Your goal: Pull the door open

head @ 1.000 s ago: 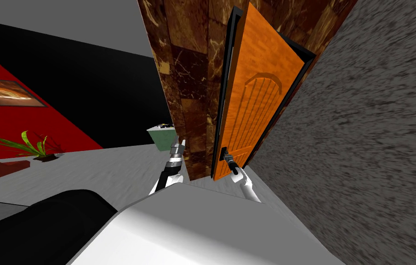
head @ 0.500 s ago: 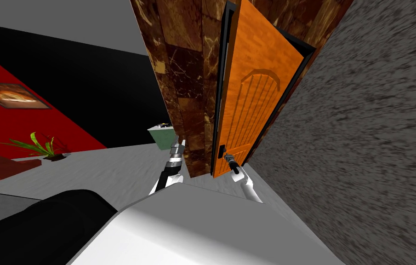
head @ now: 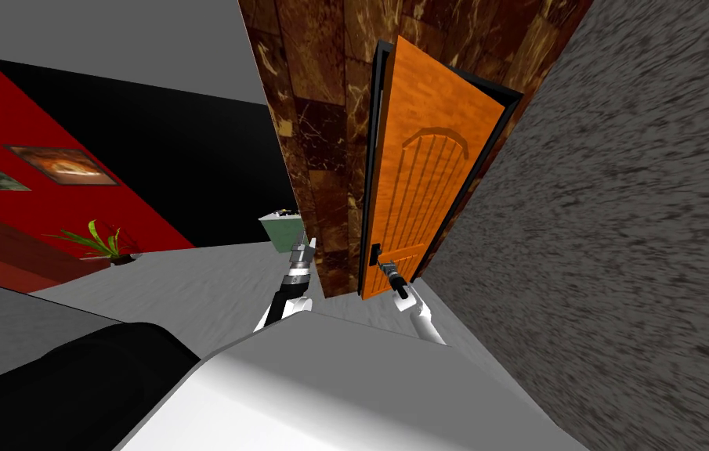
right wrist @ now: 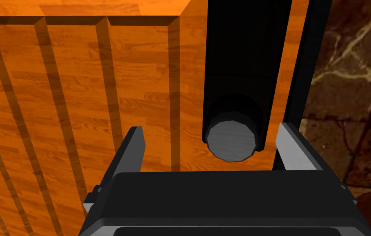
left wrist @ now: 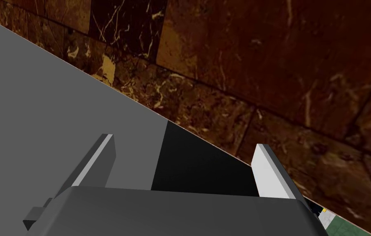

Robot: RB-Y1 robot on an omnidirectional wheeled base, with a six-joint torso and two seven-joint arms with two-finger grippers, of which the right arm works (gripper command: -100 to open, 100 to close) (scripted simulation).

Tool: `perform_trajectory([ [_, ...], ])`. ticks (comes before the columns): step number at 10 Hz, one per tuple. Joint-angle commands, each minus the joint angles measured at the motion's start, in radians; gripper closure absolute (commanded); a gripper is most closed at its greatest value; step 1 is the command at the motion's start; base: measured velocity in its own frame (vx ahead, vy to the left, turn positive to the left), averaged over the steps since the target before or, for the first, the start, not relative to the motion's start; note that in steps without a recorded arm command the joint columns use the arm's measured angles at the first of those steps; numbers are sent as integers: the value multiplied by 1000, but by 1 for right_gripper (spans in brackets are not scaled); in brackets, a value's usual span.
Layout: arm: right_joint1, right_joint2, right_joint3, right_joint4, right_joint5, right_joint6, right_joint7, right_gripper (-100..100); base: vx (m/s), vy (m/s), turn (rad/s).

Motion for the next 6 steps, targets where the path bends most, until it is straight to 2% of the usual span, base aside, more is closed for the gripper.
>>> perform_trajectory([
  [1, -1, -1, 9, 1, -5, -35, -5, -100, -66, -94, 71],
  [6, 8, -6, 35, -5, -19, -135, -20, -100, -72, -94, 61],
])
